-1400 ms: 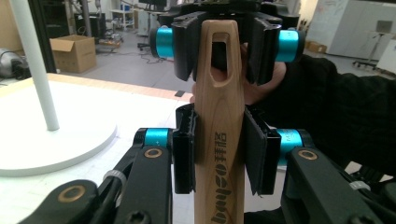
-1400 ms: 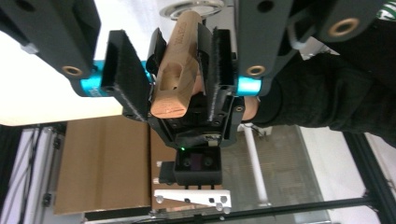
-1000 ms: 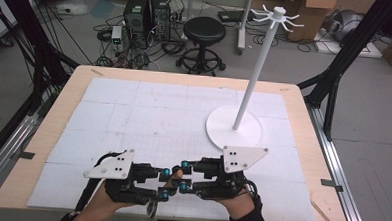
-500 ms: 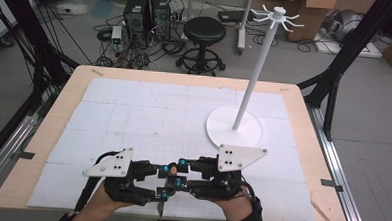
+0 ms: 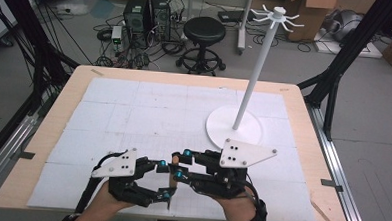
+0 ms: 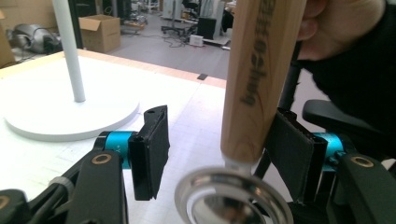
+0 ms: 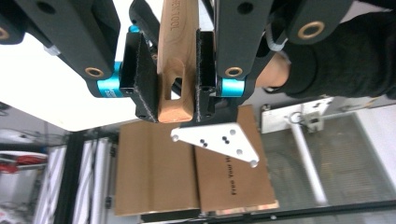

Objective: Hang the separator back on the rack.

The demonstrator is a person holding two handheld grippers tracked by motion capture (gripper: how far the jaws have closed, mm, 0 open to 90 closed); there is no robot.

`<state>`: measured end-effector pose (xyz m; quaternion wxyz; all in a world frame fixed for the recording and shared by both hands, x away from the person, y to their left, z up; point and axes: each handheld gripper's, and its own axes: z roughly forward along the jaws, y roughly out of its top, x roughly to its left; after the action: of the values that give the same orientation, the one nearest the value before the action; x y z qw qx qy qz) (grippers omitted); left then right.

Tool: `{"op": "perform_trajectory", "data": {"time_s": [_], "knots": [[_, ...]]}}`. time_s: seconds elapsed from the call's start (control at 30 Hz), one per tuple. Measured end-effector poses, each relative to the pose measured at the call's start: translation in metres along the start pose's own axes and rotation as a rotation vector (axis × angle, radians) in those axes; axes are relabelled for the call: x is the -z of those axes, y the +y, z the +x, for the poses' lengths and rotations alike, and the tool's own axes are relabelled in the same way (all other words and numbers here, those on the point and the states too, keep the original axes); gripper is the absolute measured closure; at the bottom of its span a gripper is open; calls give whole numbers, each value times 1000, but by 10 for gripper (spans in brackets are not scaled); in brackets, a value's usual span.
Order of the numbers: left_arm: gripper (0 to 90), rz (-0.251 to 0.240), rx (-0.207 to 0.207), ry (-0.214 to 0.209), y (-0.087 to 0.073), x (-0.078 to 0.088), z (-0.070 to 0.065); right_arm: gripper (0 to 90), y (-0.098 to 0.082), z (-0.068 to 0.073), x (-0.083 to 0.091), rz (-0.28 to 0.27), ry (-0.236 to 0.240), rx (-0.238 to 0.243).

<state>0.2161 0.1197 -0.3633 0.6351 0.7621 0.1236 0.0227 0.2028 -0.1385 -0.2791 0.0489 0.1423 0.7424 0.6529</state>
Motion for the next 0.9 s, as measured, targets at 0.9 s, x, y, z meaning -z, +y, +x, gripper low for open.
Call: {"op": "perform_trajectory", "data": {"time_s": [0.9], "knots": [[626,33,13,-34,-2,-7,-3,710,-10,-5,0,-19,-40,-48]]}}
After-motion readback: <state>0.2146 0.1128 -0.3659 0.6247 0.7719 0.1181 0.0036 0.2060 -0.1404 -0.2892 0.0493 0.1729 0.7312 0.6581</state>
